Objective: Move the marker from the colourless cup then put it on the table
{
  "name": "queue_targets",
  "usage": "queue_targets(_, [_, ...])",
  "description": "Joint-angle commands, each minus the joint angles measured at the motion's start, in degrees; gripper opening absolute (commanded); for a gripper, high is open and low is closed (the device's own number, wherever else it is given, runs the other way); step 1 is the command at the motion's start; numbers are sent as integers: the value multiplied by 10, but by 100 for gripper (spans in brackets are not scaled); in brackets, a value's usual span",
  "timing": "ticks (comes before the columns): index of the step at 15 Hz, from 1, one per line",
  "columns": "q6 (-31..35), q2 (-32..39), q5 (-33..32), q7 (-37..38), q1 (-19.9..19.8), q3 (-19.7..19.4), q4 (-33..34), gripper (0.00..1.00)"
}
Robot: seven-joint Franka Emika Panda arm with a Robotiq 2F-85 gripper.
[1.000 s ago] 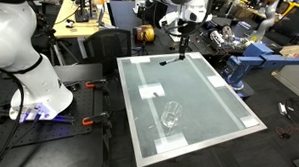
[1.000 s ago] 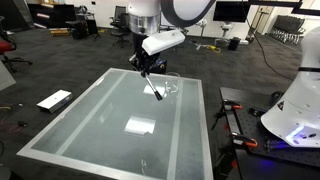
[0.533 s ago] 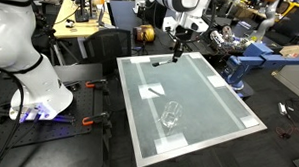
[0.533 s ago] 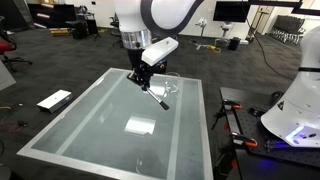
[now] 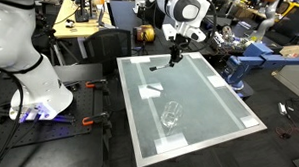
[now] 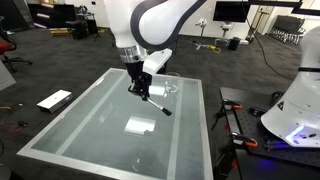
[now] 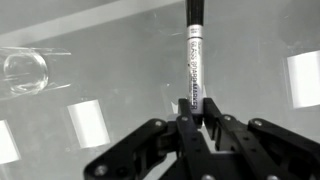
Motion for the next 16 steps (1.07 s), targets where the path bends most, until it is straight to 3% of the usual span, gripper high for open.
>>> queue_targets(1, [-16, 36, 12, -26, 9, -3, 32, 5])
queue_targets(7, [-26, 88, 28, -25, 14, -2, 62, 5])
queue_targets(8, [-30, 94, 31, -23, 15, -3, 67, 29])
queue_targets(9, [-30, 99, 34, -24, 14, -3, 70, 46])
queue_targets(16, [-16, 76, 32, 4, 29, -11, 52, 97])
